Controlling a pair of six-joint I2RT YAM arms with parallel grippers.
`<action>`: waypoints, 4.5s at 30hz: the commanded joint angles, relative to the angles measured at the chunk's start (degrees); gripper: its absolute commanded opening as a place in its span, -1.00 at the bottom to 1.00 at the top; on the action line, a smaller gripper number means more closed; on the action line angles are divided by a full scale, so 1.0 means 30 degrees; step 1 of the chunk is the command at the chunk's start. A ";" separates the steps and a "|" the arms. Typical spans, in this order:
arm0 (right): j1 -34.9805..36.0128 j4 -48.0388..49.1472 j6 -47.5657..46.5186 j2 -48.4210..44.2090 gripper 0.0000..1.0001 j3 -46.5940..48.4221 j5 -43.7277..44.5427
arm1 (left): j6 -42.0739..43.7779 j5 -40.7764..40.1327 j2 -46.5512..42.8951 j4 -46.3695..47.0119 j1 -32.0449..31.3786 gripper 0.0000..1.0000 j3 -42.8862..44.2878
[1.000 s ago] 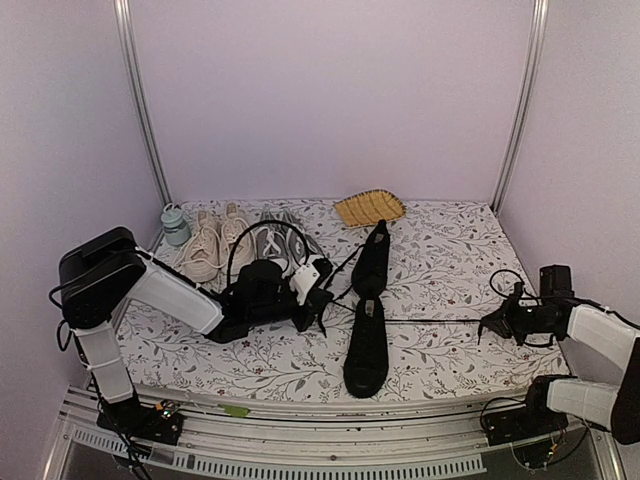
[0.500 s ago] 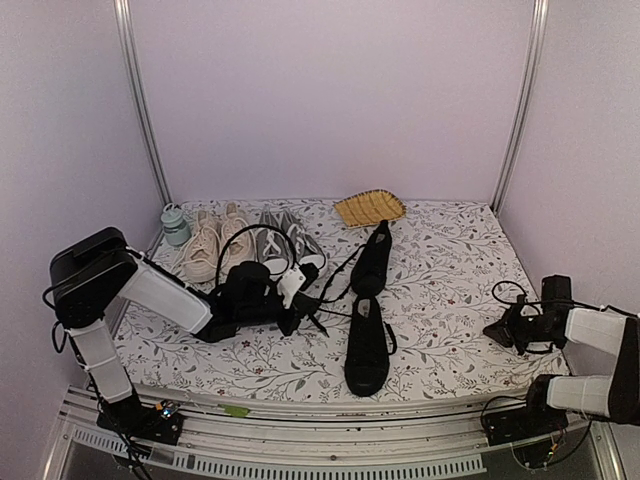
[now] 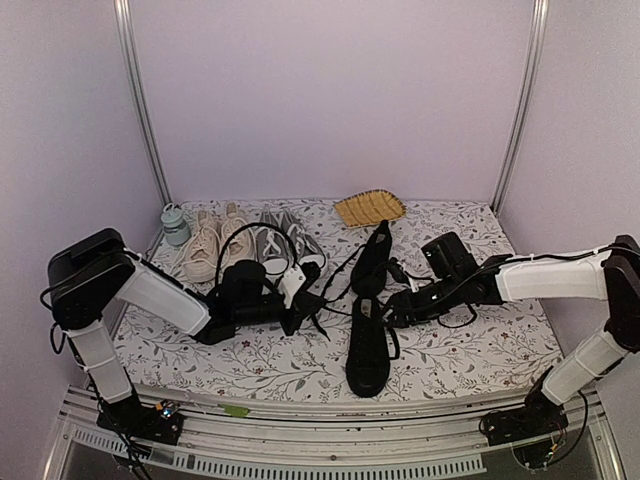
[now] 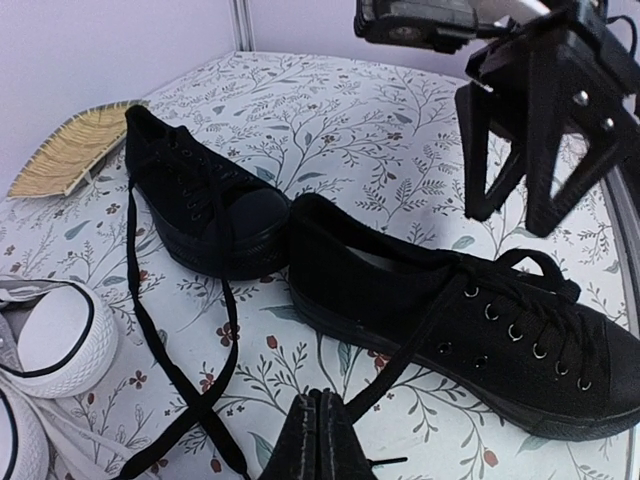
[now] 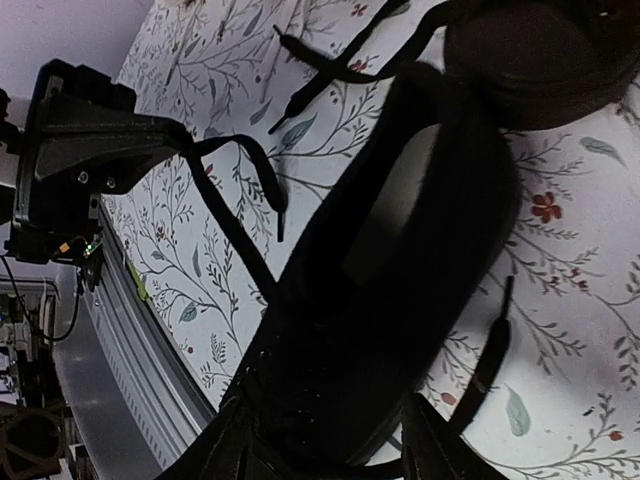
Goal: Tie the shoes
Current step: Adjust the half-tied shoelace at the center of the board, then pass from the left arm to the right, then pass from the right arm to the left
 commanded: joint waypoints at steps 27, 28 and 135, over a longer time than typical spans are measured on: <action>0.0368 -0.2012 -0.0963 -0.0048 -0.99 -0.0315 0.2472 | 0.0203 -0.2588 -0.1210 -0.1853 -0.0063 -1.00 -0.0412; 0.0166 -0.2045 -0.0936 0.0105 -0.99 -0.0366 0.2440 | 0.0250 -0.2804 -0.1138 -0.2204 -0.0020 -1.00 -0.0279; 0.0217 0.9281 -1.1315 0.0705 -0.99 -0.1182 -0.2929 | 1.0331 1.1202 0.1314 -0.5472 0.0929 -0.33 0.6792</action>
